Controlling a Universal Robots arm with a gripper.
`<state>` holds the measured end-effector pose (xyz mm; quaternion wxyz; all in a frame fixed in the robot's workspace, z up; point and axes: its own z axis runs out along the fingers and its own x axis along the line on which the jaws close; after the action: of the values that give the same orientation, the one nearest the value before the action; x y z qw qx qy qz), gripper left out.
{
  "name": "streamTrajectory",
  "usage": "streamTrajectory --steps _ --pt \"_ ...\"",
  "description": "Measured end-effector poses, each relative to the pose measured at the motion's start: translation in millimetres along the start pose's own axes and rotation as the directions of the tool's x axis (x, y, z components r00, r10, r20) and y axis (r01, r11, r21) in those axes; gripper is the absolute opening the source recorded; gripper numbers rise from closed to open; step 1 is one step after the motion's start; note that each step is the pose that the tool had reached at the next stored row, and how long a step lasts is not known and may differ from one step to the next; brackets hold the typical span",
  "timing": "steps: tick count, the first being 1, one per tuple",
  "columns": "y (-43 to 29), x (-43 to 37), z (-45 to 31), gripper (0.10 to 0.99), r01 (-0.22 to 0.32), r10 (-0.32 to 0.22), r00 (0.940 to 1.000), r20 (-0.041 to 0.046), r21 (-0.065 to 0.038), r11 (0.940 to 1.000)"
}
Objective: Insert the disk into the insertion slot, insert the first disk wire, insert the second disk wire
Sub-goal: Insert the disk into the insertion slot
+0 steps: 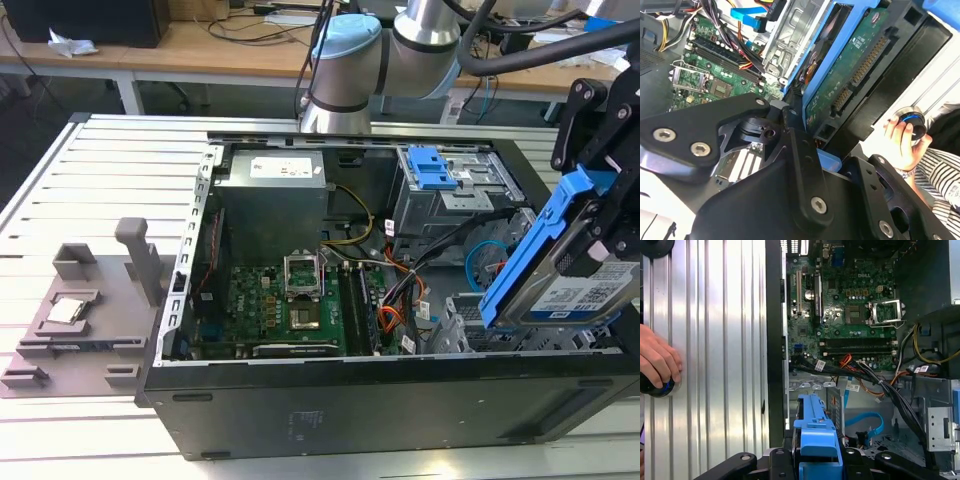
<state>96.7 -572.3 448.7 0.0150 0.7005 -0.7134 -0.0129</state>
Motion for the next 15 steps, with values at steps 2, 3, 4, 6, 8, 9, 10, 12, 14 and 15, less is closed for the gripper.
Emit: streamTrajectory --steps 2,3,4,6,8,9,10,12,14,15 --pt "1.4 -0.2 0.7 0.369 0.000 0.000 1.0000 0.0001 0.000 1.0000" --pt "2.0 -0.4 0.8 0.369 0.000 0.000 1.0000 0.0000 0.000 1.0000" --pt "2.5 -1.6 1.0 0.369 0.000 0.000 1.0000 0.0001 0.000 1.0000" --pt "2.5 -3.9 1.1 0.369 0.000 0.000 1.0000 0.0000 0.000 1.0000" --pt "2.8 -8.4 1.4 0.369 0.000 0.000 1.0000 0.0000 0.000 1.0000" --pt "2.9 -8.9 2.2 0.369 0.000 0.000 1.0000 0.0002 0.000 1.0000" --pt "2.8 -9.0 3.0 0.369 0.000 0.000 1.0000 0.0002 0.000 1.0000" --pt "2.8 -9.0 4.6 0.369 0.000 0.000 1.0000 -0.0001 0.000 1.0000" --pt "2.7 -9.1 6.1 0.369 0.000 0.000 1.0000 -0.0001 0.000 1.0000" --pt "2.7 -9.2 7.3 0.369 0.000 0.000 1.0000 0.0001 0.000 1.0000"
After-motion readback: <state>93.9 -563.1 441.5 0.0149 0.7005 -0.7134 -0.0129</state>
